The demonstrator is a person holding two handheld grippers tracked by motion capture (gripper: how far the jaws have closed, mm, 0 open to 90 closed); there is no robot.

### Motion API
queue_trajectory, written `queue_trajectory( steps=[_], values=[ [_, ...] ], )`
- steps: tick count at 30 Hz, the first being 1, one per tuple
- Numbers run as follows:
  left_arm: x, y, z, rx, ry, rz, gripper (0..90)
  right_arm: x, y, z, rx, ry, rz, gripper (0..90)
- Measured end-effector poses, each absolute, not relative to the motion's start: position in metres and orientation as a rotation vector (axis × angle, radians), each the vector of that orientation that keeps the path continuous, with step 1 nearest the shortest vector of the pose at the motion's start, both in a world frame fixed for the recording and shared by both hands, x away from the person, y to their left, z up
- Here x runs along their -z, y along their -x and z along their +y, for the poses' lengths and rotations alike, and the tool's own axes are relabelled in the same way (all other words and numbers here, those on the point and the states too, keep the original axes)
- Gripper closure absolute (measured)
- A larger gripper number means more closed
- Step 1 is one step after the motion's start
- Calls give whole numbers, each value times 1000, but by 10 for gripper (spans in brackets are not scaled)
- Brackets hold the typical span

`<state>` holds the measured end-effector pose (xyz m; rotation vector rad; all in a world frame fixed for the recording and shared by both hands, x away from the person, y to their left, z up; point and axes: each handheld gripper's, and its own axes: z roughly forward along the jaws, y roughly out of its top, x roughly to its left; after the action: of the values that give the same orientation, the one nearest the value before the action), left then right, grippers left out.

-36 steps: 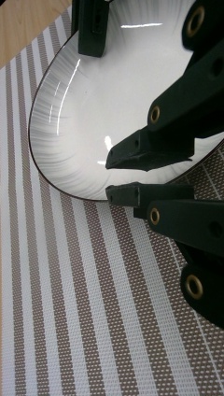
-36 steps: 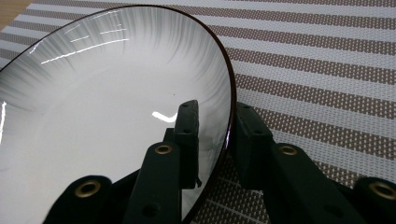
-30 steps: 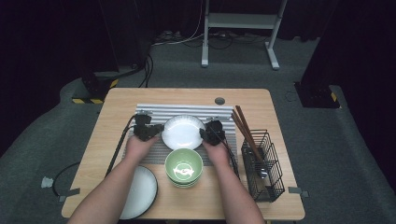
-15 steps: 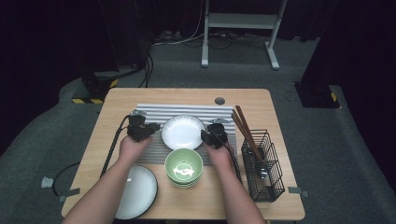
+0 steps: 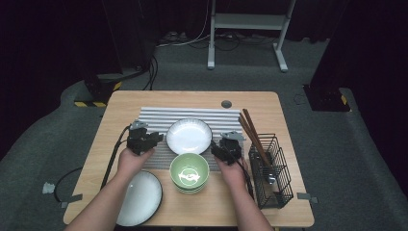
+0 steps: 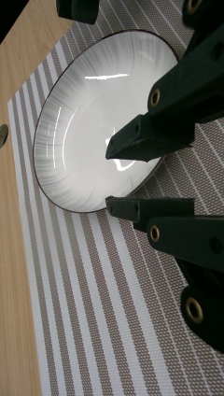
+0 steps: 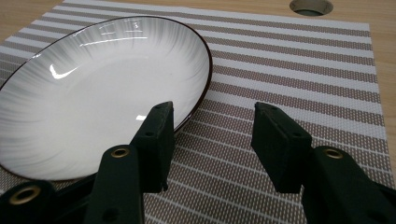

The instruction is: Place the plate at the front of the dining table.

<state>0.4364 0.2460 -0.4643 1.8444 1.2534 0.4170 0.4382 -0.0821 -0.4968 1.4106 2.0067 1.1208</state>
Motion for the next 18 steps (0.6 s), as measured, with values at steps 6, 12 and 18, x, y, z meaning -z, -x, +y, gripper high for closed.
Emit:
queue_trajectory(
  steps=[6, 12, 18],
  values=[
    [464, -421, 252, -432, -1845, 1258, 682, 497, -420, -86, -1138, -1382, 1996, 483],
    [462, -407, 255, -440, -1848, 1251, 665, 494, -401, -89, -1159, -1320, 1998, 501],
    [461, -398, 261, -450, -1873, 1251, 650, 491, -381, -95, -1145, -1251, 2009, 493]
  ],
)
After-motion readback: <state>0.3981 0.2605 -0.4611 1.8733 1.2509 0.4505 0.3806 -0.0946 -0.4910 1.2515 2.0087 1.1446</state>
